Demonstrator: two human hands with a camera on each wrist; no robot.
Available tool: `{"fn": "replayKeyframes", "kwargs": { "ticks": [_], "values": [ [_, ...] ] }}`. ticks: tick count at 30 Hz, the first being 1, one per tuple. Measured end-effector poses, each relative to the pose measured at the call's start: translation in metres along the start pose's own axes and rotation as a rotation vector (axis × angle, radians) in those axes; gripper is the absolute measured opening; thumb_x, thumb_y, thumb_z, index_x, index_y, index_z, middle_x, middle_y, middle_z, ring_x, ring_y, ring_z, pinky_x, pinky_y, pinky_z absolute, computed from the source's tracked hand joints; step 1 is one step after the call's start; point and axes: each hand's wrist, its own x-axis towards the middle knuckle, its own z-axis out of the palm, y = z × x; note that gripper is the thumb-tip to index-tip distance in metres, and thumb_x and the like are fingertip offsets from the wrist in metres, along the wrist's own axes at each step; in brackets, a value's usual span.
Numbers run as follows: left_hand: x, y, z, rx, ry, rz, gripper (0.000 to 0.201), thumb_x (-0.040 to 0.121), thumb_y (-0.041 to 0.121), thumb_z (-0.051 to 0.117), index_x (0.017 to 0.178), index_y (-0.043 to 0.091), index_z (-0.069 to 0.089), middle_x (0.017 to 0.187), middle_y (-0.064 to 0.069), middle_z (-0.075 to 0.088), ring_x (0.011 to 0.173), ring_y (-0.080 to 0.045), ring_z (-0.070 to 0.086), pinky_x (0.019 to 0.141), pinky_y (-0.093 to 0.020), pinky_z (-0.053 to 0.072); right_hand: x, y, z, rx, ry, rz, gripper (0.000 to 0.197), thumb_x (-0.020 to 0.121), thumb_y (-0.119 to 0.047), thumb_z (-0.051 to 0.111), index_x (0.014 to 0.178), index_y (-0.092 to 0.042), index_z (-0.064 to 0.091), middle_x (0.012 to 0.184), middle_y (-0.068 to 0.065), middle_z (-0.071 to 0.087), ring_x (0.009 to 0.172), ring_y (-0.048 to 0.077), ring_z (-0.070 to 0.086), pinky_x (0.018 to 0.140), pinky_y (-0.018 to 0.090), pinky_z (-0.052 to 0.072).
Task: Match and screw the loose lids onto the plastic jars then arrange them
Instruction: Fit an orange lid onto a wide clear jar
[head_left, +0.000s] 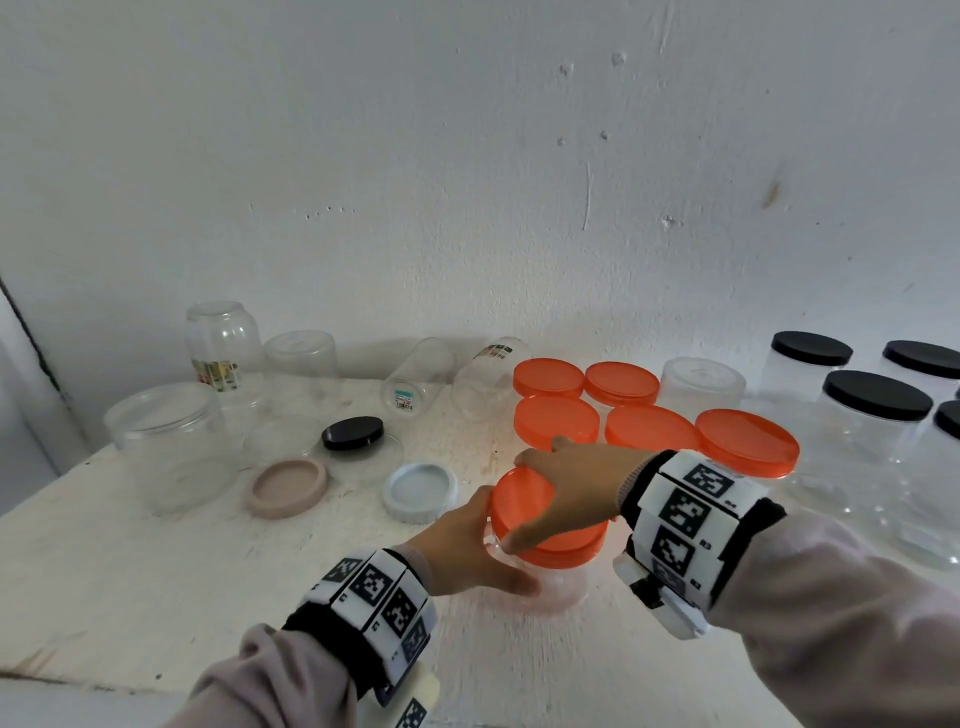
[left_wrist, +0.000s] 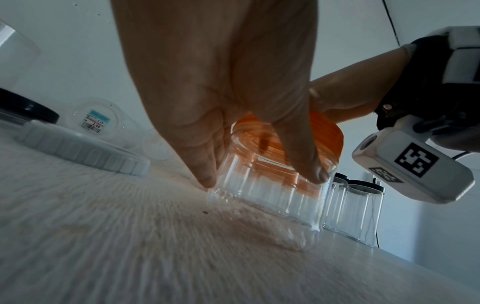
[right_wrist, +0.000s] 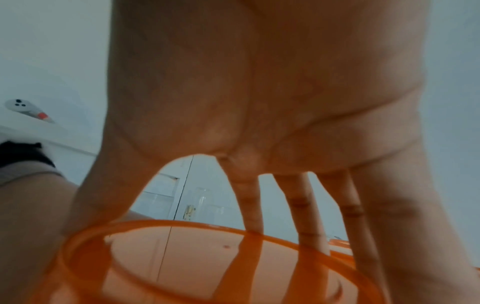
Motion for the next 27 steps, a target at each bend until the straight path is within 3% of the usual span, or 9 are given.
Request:
{"fn": "replayKeyframes", "kwargs": {
  "ticks": [3, 6, 14, 18, 21, 27],
  "values": [
    [0.001, 0.0, 0.0, 0.005, 0.002, -0.001, 0.101, 0.063, 0.033, 0.087, 0.143, 0.023, 0.026, 0.134, 0.006, 0.05, 0.125, -0.015, 0.048, 0.108, -0.04, 0.039, -0.001, 0.0, -0.006, -0.017, -0.073, -0.035, 0.114, 0.053, -0.081, 0.065, 0.145, -0.05, 0.004, 0.154, -0.005, 0.015, 0.137, 0.03, 0.031, 0.099, 0.049, 0.039],
    [0.001, 0.0, 0.0, 0.013, 0.0, -0.003, 0.1, 0.063, 0.033, 0.087, 0.142, 0.024, 0.026, 0.134, 0.006, 0.05, 0.124, -0.015, 0.048, 0.108, -0.039, 0.04, -0.003, 0.001, -0.011, -0.004, -0.08, -0.089, 0.107, 0.059, -0.063, 0.077, 0.142, -0.054, 0.01, 0.147, -0.008, 0.023, 0.135, 0.027, 0.031, 0.099, 0.047, 0.04],
    [0.0, -0.001, -0.001, -0.02, -0.021, -0.002, 0.1, 0.064, 0.03, 0.087, 0.143, 0.024, 0.026, 0.135, 0.006, 0.05, 0.127, -0.016, 0.046, 0.108, -0.04, 0.039, -0.002, -0.001, -0.002, -0.038, 0.001, -0.013, 0.115, 0.053, -0.088, 0.058, 0.147, -0.041, 0.012, 0.151, 0.0, 0.024, 0.132, 0.029, 0.037, 0.096, 0.046, 0.041],
    [0.0, -0.002, -0.001, -0.019, -0.024, -0.004, 0.101, 0.063, 0.031, 0.088, 0.143, 0.026, 0.026, 0.135, 0.007, 0.049, 0.125, -0.015, 0.047, 0.108, -0.039, 0.04, -0.004, 0.0, -0.007, -0.043, -0.071, -0.047, 0.113, 0.055, -0.075, 0.071, 0.144, -0.05, 0.007, 0.151, -0.004, 0.02, 0.136, 0.03, 0.031, 0.101, 0.052, 0.039],
    [0.0, -0.002, -0.001, -0.009, -0.02, -0.001, 0.102, 0.063, 0.033, 0.088, 0.143, 0.027, 0.025, 0.134, 0.008, 0.049, 0.124, -0.014, 0.048, 0.107, -0.037, 0.041, -0.004, 0.001, -0.009, -0.023, -0.074, -0.091, 0.107, 0.057, -0.064, 0.077, 0.141, -0.055, 0.011, 0.145, -0.008, 0.026, 0.134, 0.027, 0.032, 0.099, 0.05, 0.041],
    [0.001, -0.003, -0.001, -0.032, -0.026, 0.005, 0.102, 0.062, 0.031, 0.088, 0.143, 0.025, 0.025, 0.135, 0.007, 0.049, 0.125, -0.015, 0.047, 0.108, -0.037, 0.04, -0.003, 0.007, 0.003, 0.005, 0.031, -0.093, 0.106, 0.054, -0.078, 0.067, 0.142, -0.054, 0.012, 0.139, -0.007, 0.032, 0.129, 0.024, 0.035, 0.097, 0.044, 0.042]
  ]
}}
